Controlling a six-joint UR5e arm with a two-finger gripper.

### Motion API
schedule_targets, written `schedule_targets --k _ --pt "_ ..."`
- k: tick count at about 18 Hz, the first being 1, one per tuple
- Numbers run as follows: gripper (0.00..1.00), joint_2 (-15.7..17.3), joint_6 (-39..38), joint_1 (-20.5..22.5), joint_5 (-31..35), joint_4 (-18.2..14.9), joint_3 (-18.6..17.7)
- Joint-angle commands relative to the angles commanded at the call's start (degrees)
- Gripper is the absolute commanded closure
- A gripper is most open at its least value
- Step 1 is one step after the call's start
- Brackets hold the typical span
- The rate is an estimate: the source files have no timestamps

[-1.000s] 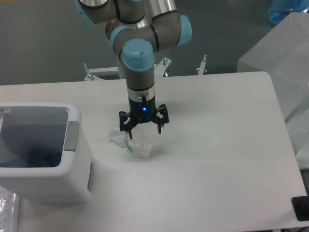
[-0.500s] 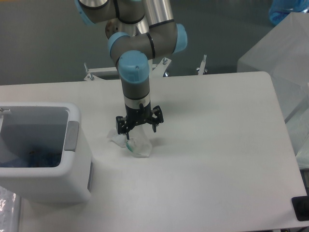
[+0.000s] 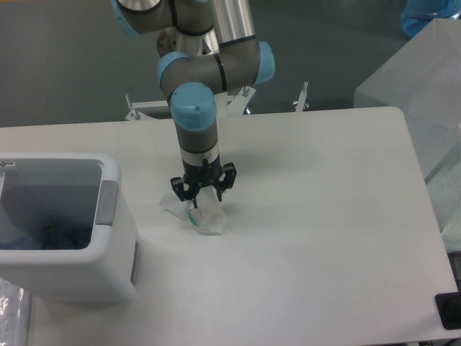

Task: Place the trash in the trash can
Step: 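Lower the gripper onto the plastic bag and close on it, then lift the plastic bag and carry it over the trash bin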

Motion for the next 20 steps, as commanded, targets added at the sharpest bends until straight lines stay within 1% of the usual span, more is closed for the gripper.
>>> schedule_targets --k 6,7,10,12,13,14,15,17,20 --pt "0.75 -0.4 0.3 -0.1 0.0 0.1 -0.1" --pt "0.79 -0.9 0.4 -0.1 0.2 0.1 -0.1" --pt "0.88 -1.8 0.5 -0.1 2.4 0.2 0.1" --pt "0.93 -1.9 0.5 -0.1 2.3 0.4 0.7" --pt "0.97 -2.0 0.5 -0.1 2.4 0.4 1.2" --pt "0.98 -2.1 0.5 0.0 2.3 0.4 1.8" --pt "0.98 -2.2 0.5 0.1 2.3 0.4 2.5" --pt "0.98 -2.2 0.6 0.4 2.0 0.4 5.3" --pt "0.98 -1.9 0.0 1.4 1.6 -0.3 11.8"
